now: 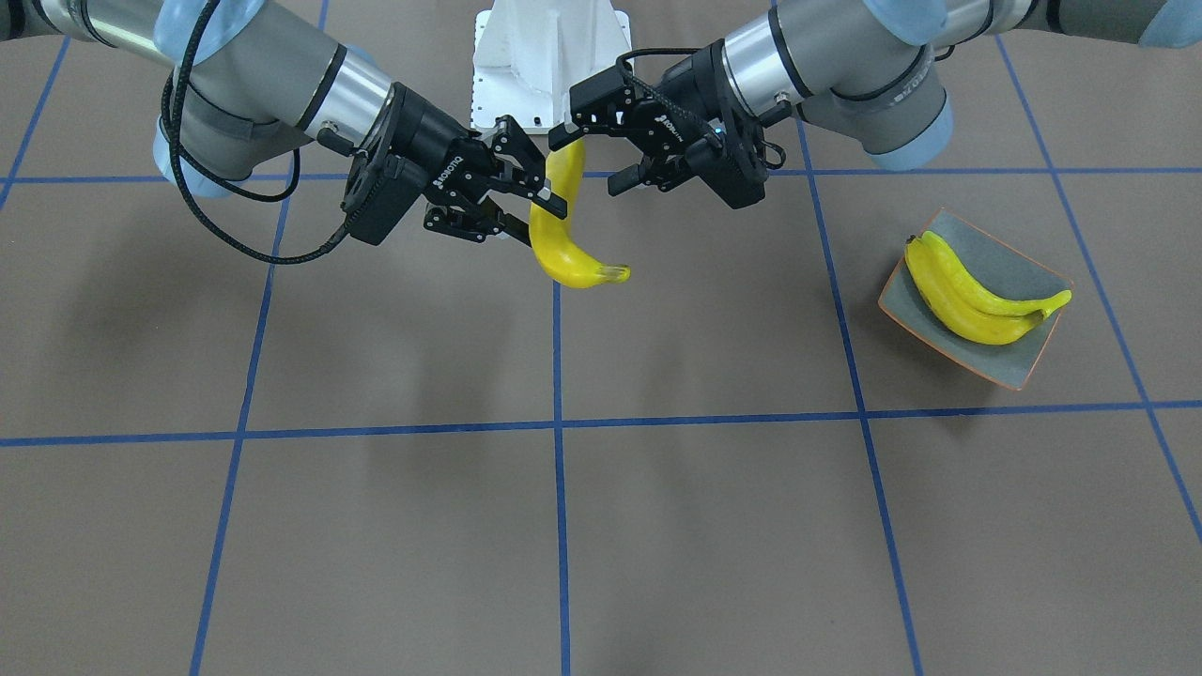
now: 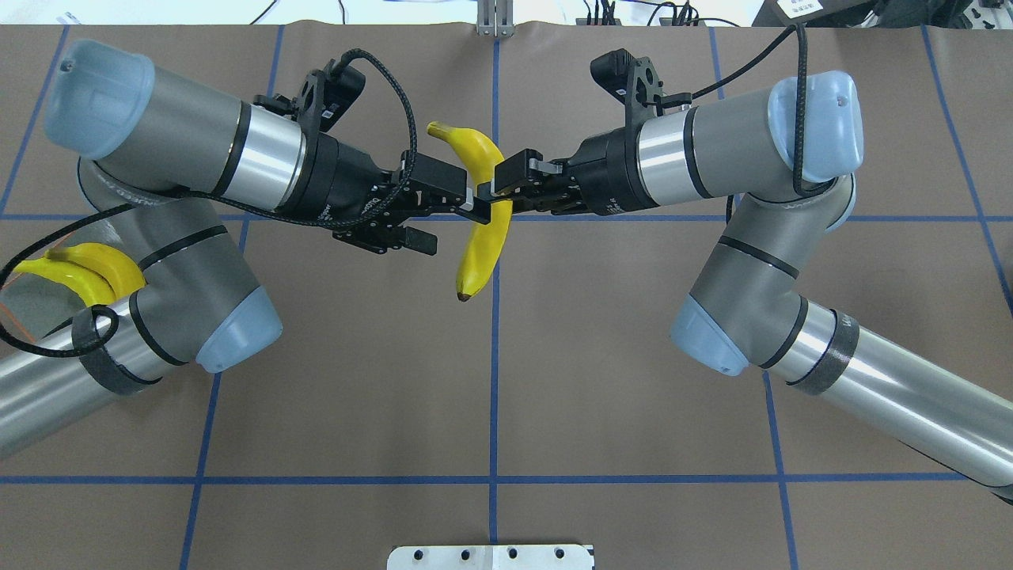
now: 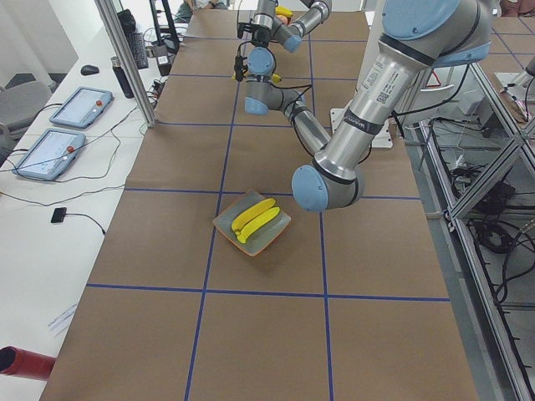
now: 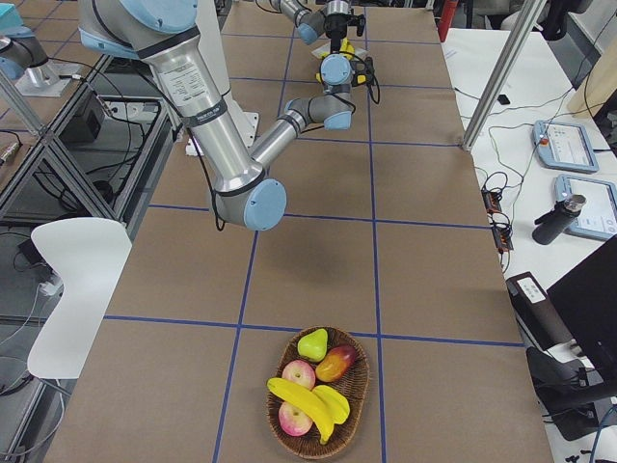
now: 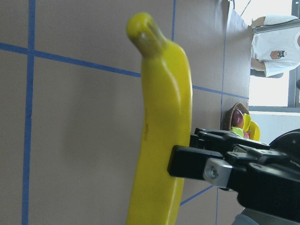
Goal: Transfer all bananas from basket to plate
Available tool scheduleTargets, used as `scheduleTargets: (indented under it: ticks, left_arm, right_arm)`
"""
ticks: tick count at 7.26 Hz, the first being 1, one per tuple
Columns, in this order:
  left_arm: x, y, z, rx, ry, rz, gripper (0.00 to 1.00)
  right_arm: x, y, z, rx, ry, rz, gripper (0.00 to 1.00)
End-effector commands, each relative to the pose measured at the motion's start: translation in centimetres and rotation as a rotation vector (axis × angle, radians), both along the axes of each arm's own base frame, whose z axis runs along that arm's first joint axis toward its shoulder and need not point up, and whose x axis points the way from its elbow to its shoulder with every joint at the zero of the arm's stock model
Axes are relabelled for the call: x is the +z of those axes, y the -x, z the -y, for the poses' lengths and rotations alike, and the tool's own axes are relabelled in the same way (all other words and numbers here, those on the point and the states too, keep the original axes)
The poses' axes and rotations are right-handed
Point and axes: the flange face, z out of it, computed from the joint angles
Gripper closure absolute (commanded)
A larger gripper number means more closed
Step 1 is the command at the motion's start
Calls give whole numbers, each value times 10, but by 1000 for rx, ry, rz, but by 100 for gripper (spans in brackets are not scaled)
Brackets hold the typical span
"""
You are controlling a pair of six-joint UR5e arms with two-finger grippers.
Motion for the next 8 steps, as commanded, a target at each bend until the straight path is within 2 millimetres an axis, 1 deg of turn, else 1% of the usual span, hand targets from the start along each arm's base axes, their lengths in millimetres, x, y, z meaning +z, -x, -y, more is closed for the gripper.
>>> scheduleTargets:
  ticks: [1, 2, 6, 8]
  left_arm:
    - [-1, -6, -8, 12, -36, -13, 0]
    - [-1, -12, -13, 23, -42, -19, 0]
    - [0, -18, -13, 18, -44, -24, 3]
    - [0, -20, -13, 15, -43, -25, 12]
  right_arm:
    - [0, 0, -1, -11, 18, 3, 100]
    - [-1, 0, -2, -27, 30, 5, 100]
    - [-10, 0, -4, -50, 46, 20, 100]
    - [-12, -1, -7, -69, 41, 23, 100]
